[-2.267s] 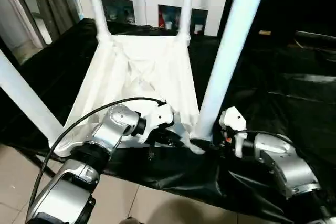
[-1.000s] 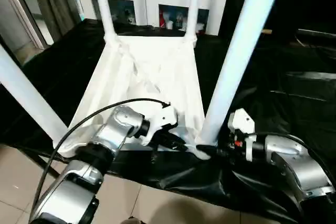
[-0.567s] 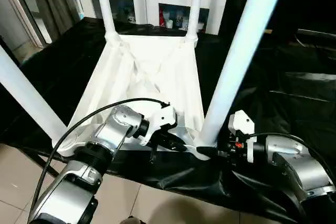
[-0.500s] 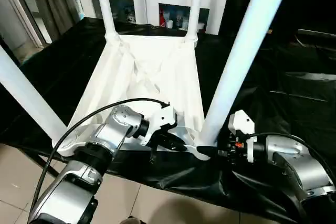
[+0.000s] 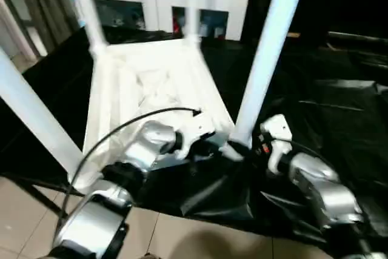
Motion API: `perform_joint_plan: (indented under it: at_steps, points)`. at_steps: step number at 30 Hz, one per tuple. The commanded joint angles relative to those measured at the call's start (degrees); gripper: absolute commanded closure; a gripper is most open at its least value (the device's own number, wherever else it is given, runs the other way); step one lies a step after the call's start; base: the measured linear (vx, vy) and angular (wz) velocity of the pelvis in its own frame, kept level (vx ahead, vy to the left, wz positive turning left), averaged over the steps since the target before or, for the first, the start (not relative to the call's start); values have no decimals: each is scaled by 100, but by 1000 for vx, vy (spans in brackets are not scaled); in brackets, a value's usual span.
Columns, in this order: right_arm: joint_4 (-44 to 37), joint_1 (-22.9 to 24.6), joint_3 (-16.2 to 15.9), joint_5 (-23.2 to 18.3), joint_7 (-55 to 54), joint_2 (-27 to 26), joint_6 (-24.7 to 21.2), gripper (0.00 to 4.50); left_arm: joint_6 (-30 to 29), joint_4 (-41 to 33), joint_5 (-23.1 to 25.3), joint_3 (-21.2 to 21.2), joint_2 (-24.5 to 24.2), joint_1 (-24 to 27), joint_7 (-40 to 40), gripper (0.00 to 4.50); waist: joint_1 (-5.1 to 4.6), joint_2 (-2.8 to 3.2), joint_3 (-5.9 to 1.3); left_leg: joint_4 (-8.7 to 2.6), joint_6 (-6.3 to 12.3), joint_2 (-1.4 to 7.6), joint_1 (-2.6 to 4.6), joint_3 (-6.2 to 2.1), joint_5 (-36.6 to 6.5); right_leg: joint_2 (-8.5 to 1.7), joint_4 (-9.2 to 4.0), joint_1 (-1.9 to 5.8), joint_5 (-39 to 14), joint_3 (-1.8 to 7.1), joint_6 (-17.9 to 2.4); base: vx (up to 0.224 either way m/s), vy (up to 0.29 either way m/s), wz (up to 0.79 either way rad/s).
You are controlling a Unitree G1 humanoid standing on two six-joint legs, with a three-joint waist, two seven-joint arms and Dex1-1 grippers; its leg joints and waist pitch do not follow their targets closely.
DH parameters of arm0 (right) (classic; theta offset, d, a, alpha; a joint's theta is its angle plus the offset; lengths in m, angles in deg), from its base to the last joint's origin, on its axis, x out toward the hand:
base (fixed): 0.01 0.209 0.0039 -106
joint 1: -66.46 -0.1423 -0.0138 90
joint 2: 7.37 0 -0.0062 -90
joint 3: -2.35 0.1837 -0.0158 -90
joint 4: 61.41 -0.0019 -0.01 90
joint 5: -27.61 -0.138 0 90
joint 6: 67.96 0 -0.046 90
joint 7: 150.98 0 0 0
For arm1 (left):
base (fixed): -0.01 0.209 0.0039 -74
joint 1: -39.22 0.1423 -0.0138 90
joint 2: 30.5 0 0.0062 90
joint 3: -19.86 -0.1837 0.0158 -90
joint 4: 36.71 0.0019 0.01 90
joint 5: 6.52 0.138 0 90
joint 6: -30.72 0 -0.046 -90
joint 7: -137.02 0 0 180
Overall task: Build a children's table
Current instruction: Rotate leg to tighten
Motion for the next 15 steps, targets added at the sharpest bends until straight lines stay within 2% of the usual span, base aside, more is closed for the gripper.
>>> perform_joint_plan:
  at_steps: [1,3,5,6,8,9,10,11,12,14,15]
  points:
    - [61,0,-237,257,-376,-195,-221,184,-103,275,30,-81,419,-16,-610,450,-10,-87,-250,-392,94,236,123,-134,-1280,-315,-476,68,-577,185,-1263,0,0,0]
    - [-51,44,-437,409,-406,-352,-83,184,-114,463,45,-51,654,-138,-879,450,15,-80,-273,-367,156,232,132,-134,-1058,-314,-460,92,-111,180,-1241,0,0,0]
    - [-83,72,-490,397,-352,-400,36,184,-26,554,71,-50,714,-186,-872,450,22,-98,-274,-349,250,215,101,-131,-927,-310,-442,111,107,175,-1232,0,0,0]
    - [-95,79,-495,371,-341,-417,62,128,10,590,79,-49,730,-202,-856,450,57,-94,-285,-330,385,209,102,-126,-818,-315,-430,114,285,172,-1214,0,0,0]
    - [-101,79,-391,218,-267,-409,70,114,55,562,57,-47,696,-188,-731,450,67,-82,-274,-336,444,211,102,-126,-877,-321,-448,108,198,166,-1213,0,0,0]
    - [-125,82,-367,138,-111,-333,77,112,88,498,38,-63,643,-153,-574,450,70,-76,-275,-335,445,216,105,-126,-917,-323,-453,103,122,165,-1215,0,0,0]
    - [-142,78,-359,89,-16,-282,74,86,125,483,29,-70,611,-142,-475,450,70,-73,-271,-350,425,227,106,-133,-996,-322,-466,105,-53,161,-1203,0,0,0]
    - [-166,75,-387,80,184,-138,95,86,253,456,9,-91,538,-113,-273,450,70,-73,-271,-350,425,227,106,-133,-996,-322,-466,105,-53,161,-1203,0,0,0]
    - [-253,98,-444,1,668,161,95,66,386,345,-76,-114,396,-25,146,450,82,-76,-275,-343,450,234,97,-138,-990,-318,-467,132,-28,161,-1189,0,0,0]
    - [-311,119,-474,-32,888,296,124,66,416,301,-111,-123,333,9,322,450,76,-81,-277,-330,516,233,84,-129,-932,-313,-439,124,204,164,-1221,0,0,0]
    - [-402,167,-497,-94,1322,588,252,66,462,127,-210,-165,162,116,777,450,77,-80,-279,-327,528,231,85,-130,-920,-318,-434,121,233,162,-1237,0,0,0]
